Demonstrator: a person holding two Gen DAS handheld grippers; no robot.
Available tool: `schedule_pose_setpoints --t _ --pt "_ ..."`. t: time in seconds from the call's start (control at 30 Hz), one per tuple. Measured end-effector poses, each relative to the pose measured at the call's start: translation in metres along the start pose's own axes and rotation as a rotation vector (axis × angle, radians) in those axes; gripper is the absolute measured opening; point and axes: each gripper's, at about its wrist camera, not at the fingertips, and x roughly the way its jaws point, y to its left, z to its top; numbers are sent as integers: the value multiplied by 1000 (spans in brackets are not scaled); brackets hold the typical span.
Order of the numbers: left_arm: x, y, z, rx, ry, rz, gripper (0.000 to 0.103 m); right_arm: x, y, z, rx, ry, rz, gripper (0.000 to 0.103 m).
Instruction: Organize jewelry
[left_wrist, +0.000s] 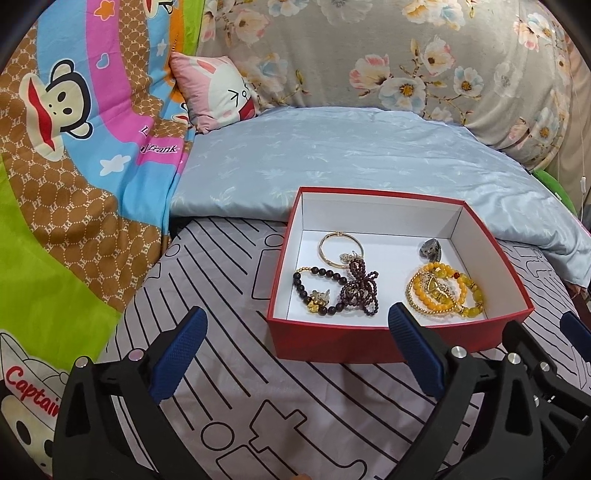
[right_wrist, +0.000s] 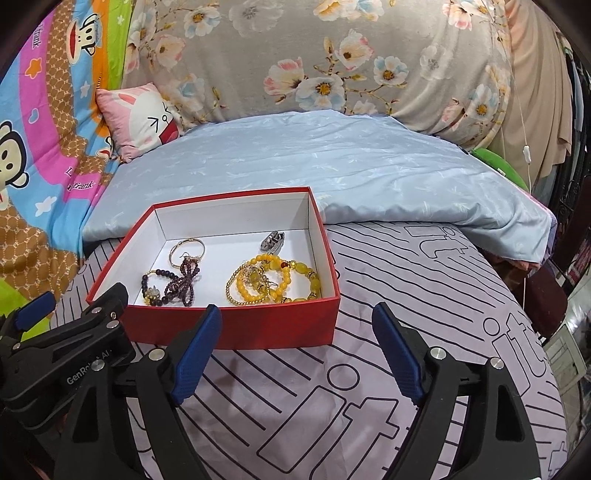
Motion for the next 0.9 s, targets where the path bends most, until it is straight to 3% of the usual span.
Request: schedule_pose_setpoints --t 0.9 --pt "-8 -1 0 8 4 -2 96 -8 -4 -3 24 -2 10 83"
